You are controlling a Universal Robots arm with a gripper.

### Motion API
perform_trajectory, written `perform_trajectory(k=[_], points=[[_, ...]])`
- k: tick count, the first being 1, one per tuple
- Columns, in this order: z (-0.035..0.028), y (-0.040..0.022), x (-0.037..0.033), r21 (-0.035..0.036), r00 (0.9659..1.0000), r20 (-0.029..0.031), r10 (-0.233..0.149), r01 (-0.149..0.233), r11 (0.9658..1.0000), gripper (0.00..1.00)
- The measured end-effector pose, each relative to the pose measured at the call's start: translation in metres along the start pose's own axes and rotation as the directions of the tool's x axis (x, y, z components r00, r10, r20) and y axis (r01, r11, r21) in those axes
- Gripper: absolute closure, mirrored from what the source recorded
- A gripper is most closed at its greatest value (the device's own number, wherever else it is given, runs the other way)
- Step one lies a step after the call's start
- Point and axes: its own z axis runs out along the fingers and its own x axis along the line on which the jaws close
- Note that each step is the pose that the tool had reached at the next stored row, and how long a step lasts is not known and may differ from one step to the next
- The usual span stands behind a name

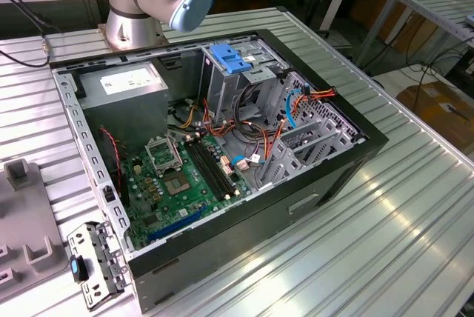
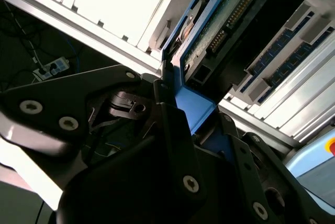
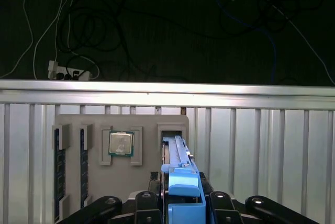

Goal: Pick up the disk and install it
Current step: 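Pick up the disk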

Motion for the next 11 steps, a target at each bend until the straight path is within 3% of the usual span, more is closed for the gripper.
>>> perform_trajectory(k=[11], points=[[-0.0021, 0.0000, 0.0000, 0.0000, 1.0000, 0.0000, 0.000, 0.000, 1.0000, 0.63]])
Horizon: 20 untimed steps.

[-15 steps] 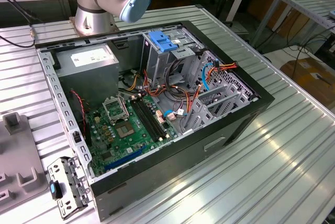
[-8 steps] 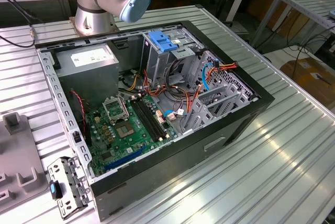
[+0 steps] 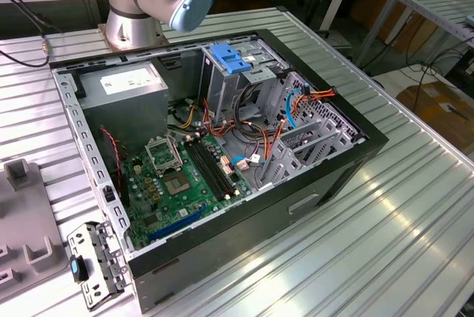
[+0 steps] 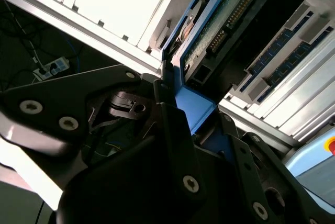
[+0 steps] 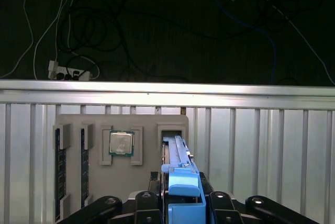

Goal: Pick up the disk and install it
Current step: 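Pick up the disk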

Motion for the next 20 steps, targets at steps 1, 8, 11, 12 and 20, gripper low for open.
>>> perform_trajectory(k=[1, 8, 11, 12, 20], points=[[-0.0002, 0.0000, 0.0000, 0.0000, 1.0000, 0.0000, 0.000, 0.000, 1.0000, 0.63], [-0.0017, 0.0000, 0.0000, 0.0000, 1.0000, 0.0000, 0.000, 0.000, 1.0000, 0.63], [-0.0026, 0.0000, 0.0000, -0.0001, 1.0000, 0.0000, 0.000, 0.000, 1.0000, 0.63], [-0.0029, 0.0000, 0.0000, -0.0001, 1.0000, 0.0000, 0.000, 0.000, 1.0000, 0.63], [-0.0043, 0.0000, 0.0000, 0.0000, 1.0000, 0.0000, 0.000, 0.000, 1.0000, 0.63]])
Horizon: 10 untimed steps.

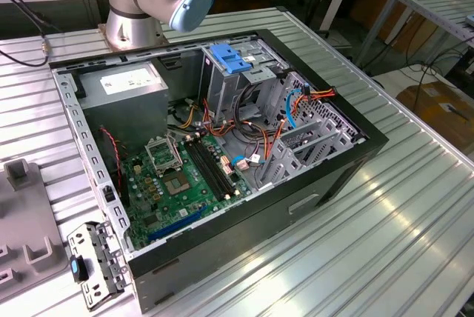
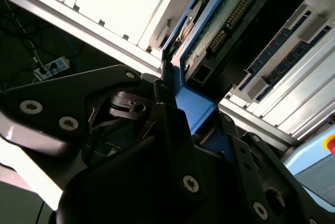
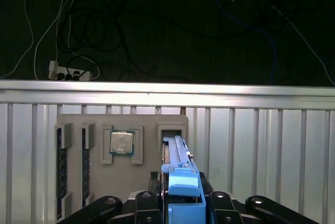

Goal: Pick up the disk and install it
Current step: 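Pick up the disk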

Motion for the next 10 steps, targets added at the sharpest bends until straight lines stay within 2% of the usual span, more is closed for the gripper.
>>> perform_trajectory(k=[10], points=[[-0.0087, 0.0000, 0.0001, 0.0001, 1.0000, 0.0000, 0.000, 0.000, 1.0000, 0.63]])
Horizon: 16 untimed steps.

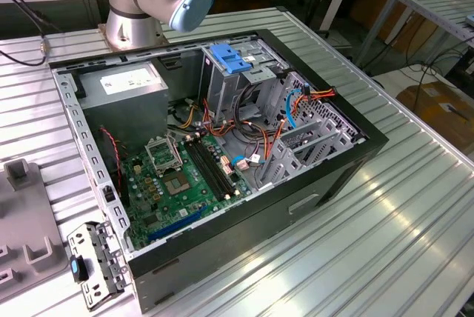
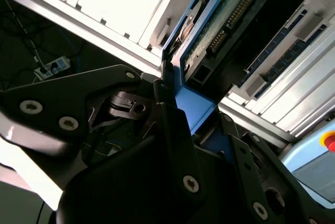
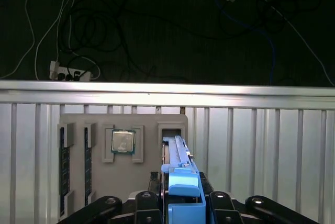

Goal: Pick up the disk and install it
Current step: 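Pick up the disk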

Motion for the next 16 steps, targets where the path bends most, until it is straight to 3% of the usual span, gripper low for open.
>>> perform_trajectory(k=[16], points=[[-0.0075, 0.0000, 0.0001, -0.0001, 1.0000, 0.0000, 0.000, 0.000, 1.0000, 0.63]])
